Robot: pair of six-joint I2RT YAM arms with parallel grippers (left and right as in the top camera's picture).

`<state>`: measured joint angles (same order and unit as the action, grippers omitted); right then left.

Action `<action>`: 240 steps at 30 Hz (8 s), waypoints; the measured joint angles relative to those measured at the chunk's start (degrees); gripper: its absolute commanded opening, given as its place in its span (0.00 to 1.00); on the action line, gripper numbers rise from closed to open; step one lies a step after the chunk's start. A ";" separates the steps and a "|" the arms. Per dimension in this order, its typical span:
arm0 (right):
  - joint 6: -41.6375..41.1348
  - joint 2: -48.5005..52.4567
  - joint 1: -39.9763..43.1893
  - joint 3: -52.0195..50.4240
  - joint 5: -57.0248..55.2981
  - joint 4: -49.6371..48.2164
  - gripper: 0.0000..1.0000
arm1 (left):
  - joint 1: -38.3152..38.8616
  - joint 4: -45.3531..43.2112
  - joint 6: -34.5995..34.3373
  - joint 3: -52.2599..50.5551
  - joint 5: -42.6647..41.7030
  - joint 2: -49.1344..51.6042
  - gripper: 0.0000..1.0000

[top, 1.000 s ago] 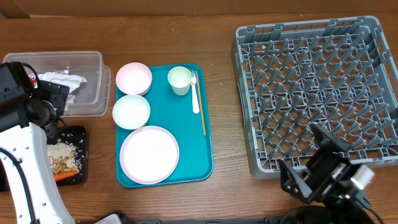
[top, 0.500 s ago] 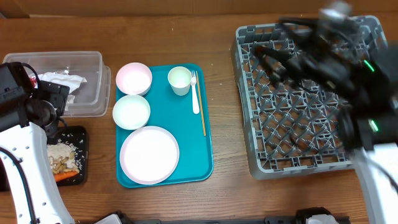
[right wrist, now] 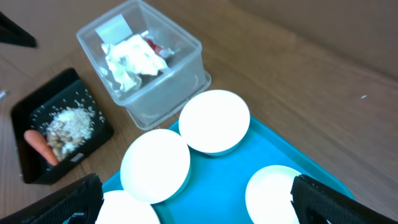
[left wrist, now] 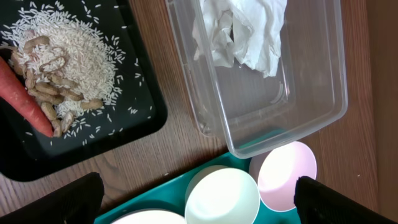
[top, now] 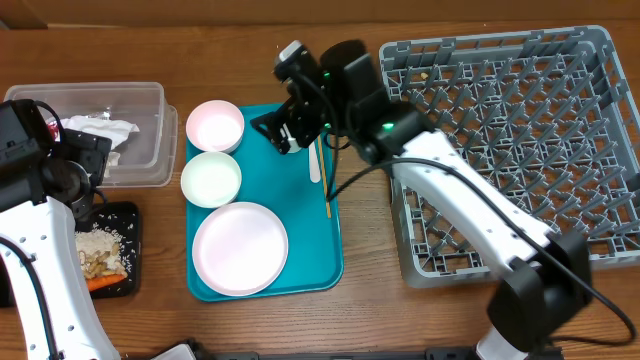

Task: Sort waste into correct bins and load items into the dishwasher
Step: 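Reach the right gripper to the white bowl on the teal tray, then grip the white bowl rim with the right gripper and lift, then carry the white bowl to the dish rack and set it upside down, then move the right gripper back to the pink bowl on the tray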

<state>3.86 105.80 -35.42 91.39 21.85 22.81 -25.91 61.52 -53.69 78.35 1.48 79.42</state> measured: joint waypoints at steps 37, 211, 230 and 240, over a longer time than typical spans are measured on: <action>-5.16 14.82 -11.23 0.13 -4.79 -5.31 0.88 | 0.00 0.02 0.00 0.00 0.00 0.00 1.00; -5.35 4.94 24.96 33.27 11.56 49.31 1.00 | 0.00 0.02 0.00 0.00 0.00 0.00 1.00; -8.00 24.65 -12.61 32.61 -9.16 24.09 1.00 | 0.00 0.02 0.00 0.00 0.00 0.00 1.00; -16.37 27.61 -14.47 32.59 -16.31 17.05 1.00 | 0.00 0.02 0.00 0.00 0.00 0.00 1.00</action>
<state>-12.51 133.40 -49.89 123.98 5.54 39.86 -25.91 61.54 -53.69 78.35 1.48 79.42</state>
